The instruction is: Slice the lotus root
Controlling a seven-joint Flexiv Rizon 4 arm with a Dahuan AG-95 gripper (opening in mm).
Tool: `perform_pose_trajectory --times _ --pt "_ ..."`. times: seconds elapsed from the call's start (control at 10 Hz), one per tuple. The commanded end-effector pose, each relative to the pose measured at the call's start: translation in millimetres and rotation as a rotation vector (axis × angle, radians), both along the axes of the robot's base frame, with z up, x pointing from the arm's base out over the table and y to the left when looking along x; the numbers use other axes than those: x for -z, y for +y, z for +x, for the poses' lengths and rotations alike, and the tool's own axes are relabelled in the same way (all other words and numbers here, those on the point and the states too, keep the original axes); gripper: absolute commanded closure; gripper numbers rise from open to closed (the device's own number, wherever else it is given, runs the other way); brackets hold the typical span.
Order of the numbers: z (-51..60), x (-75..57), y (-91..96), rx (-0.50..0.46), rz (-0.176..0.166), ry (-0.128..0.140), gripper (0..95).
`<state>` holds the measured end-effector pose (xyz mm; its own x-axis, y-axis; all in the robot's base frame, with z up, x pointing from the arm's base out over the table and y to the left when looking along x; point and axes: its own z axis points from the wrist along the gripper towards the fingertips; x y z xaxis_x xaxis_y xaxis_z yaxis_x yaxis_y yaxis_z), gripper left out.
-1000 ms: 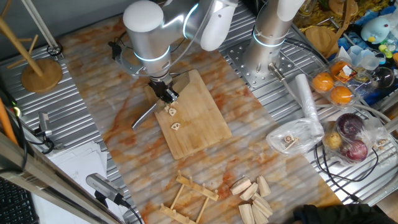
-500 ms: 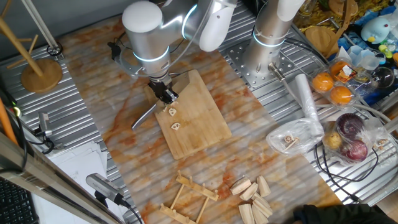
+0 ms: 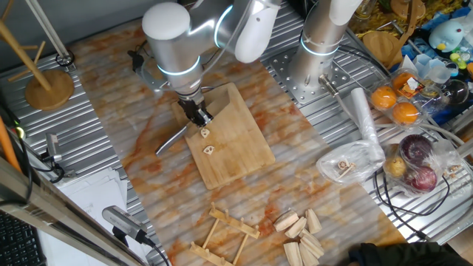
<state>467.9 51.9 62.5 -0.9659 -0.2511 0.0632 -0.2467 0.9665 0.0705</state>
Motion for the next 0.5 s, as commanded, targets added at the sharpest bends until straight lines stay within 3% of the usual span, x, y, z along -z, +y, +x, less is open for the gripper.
perform_pose_trajectory --times 0.1,0.5 --pt "-1.9 -1.1 0.6 0.003 0.016 0.000 95.0" --pt "-1.5 0.2 7.4 0.016 0.020 0.002 95.0"
